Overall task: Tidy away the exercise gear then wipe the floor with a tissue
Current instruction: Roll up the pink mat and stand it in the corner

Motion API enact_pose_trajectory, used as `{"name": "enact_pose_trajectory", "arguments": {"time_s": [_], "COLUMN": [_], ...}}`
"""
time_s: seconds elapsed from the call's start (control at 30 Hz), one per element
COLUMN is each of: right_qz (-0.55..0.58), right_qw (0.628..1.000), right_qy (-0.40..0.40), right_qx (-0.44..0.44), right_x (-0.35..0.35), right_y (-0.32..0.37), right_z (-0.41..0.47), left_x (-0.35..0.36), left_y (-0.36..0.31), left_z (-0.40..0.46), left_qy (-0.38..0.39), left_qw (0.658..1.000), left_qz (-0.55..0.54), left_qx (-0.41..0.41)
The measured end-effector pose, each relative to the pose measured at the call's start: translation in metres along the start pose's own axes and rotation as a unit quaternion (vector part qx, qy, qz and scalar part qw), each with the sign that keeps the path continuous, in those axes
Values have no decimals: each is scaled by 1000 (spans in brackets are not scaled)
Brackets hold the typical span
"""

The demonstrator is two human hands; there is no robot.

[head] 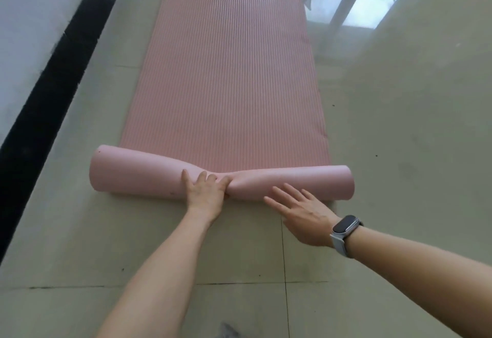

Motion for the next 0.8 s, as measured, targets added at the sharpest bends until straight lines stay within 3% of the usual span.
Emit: {"name": "enact_pose_trajectory", "arguments": {"time_s": [0.17, 0.27, 0.57, 0.6, 0.67, 0.73, 0.8], "right_qz": [7, -10, -85, -74, -42, 0, 48], "right_qw": [998, 997, 995, 996, 998, 998, 994], "right_qy": [68, 79, 37, 17, -2, -9, -9], "right_qx": [16, -17, -44, -43, -38, -61, -101], "right_x": [-44, -49, -18, -18, -27, -46, -65], "right_y": [7, 14, -26, -34, -49, -68, -91], "right_z": [-9, 4, 74, 83, 105, 129, 157], "left_x": [-15, -14, -29, -31, -38, -41, -35], "left_y": [0, 5, 19, 19, 18, 13, 4], "left_z": [-5, 14, 69, 76, 86, 90, 84], "left_qy": [22, 45, 127, 105, -11, -170, -248], "left_qw": [1000, 999, 991, 994, 1000, 985, 967], "left_qz": [4, 20, -21, -21, -5, 9, 34], "left_qx": [-6, 5, 35, 29, 19, 16, 46]}}
Point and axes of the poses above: each hand's wrist, its own z-axis towards the middle knuckle, its own x-axis out of the palm, y = z × x, the point moved 3 cm from there along z, towards the middle knuckle, and after that the axes turned 6 degrees about z, right-handed, at the moved point
